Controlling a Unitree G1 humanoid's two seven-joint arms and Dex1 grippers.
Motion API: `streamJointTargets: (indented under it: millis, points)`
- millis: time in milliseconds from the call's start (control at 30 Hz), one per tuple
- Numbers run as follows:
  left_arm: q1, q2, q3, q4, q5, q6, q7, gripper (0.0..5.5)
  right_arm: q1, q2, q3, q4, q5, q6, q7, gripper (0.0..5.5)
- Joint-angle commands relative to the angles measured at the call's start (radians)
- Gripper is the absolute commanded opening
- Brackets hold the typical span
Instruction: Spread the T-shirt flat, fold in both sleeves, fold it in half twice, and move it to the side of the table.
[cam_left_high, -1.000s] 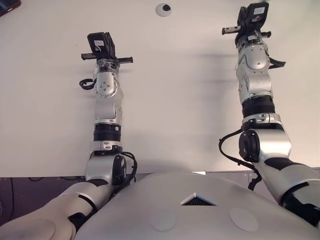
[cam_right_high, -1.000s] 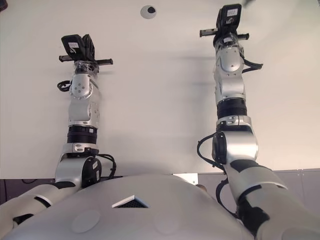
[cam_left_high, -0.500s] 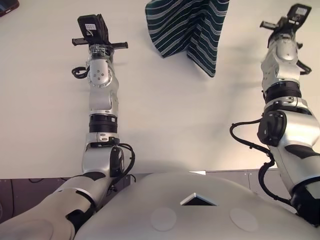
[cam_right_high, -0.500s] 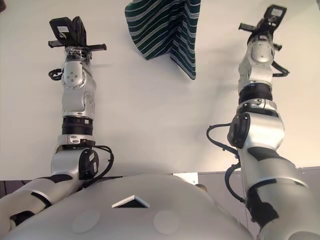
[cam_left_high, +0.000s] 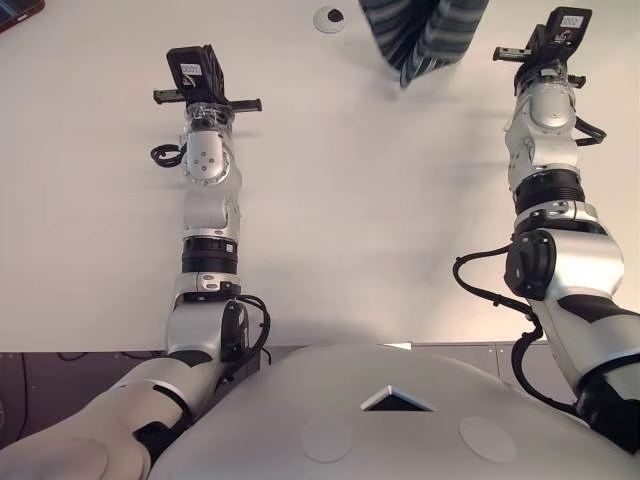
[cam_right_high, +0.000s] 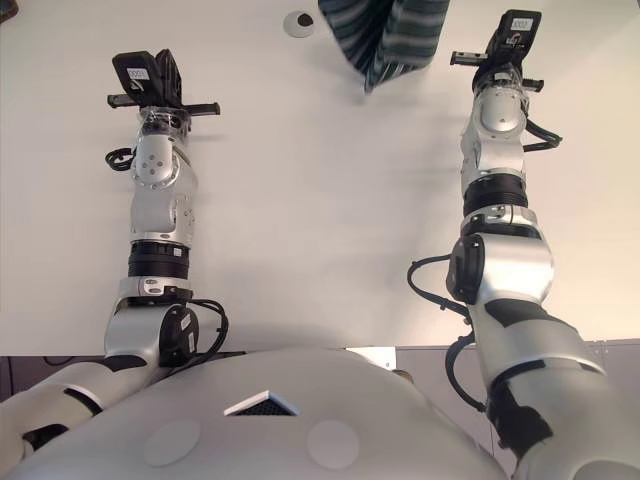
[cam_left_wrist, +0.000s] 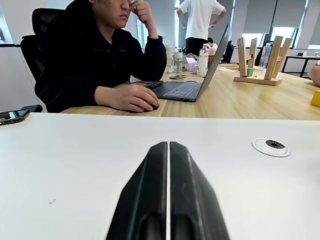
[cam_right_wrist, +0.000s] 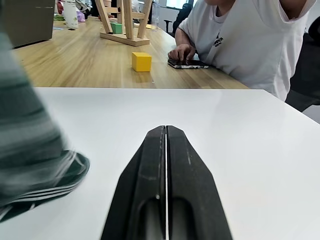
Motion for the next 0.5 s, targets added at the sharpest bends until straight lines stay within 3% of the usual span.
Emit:
streamJointTargets:
  millis: [33,500]
  points:
    - [-0.007,-0.002,-0.017,0.007,0.015,0.013,-0.007,0.03,0.002,-0.008,0.011,-0.014,-0.013,-0.013,-0.005,0.0]
    - [0.012,-0.024,-0.026,0.009,0.006,0.002,0.002,0.03,-0.042,-0.006,0.057,-0.015,-0.023,0.003,0.098,0.0]
